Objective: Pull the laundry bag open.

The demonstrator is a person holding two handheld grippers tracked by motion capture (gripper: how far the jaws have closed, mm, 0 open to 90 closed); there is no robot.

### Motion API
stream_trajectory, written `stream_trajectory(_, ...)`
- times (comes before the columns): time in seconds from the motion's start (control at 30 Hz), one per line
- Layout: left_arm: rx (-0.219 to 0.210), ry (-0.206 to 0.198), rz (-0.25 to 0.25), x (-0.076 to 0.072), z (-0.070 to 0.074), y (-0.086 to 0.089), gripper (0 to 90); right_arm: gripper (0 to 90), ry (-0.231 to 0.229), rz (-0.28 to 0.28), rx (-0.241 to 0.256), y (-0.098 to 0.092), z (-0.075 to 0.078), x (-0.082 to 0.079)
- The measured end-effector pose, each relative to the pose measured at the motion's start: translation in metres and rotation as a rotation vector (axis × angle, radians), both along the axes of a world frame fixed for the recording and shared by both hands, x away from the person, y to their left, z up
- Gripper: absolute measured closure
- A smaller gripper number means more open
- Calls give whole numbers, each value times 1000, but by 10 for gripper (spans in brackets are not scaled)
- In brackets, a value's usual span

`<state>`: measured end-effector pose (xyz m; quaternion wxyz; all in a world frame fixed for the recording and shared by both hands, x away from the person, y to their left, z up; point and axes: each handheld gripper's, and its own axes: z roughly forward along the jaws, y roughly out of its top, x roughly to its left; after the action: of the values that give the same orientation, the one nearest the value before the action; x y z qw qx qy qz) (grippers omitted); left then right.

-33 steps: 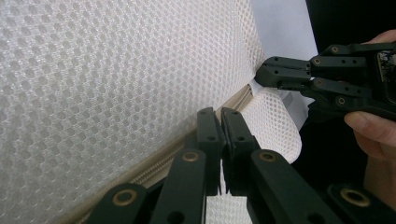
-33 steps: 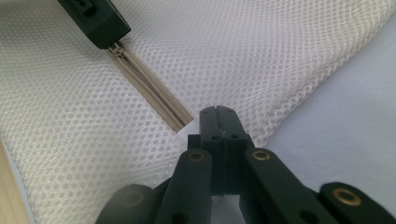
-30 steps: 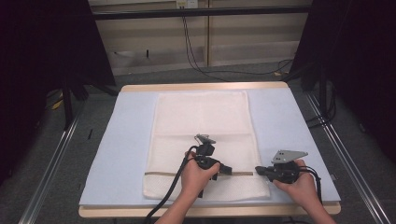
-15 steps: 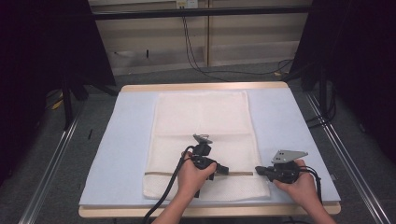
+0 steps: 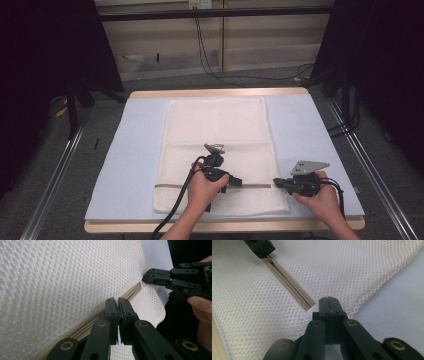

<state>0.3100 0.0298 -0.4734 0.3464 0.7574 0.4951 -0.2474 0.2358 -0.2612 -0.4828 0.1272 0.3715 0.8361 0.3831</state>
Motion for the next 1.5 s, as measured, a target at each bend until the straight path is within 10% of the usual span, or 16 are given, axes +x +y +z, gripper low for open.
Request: stream_trajectory(1.5,12,-8,13,2,2,28,873,900,0,2,0,1,0,0)
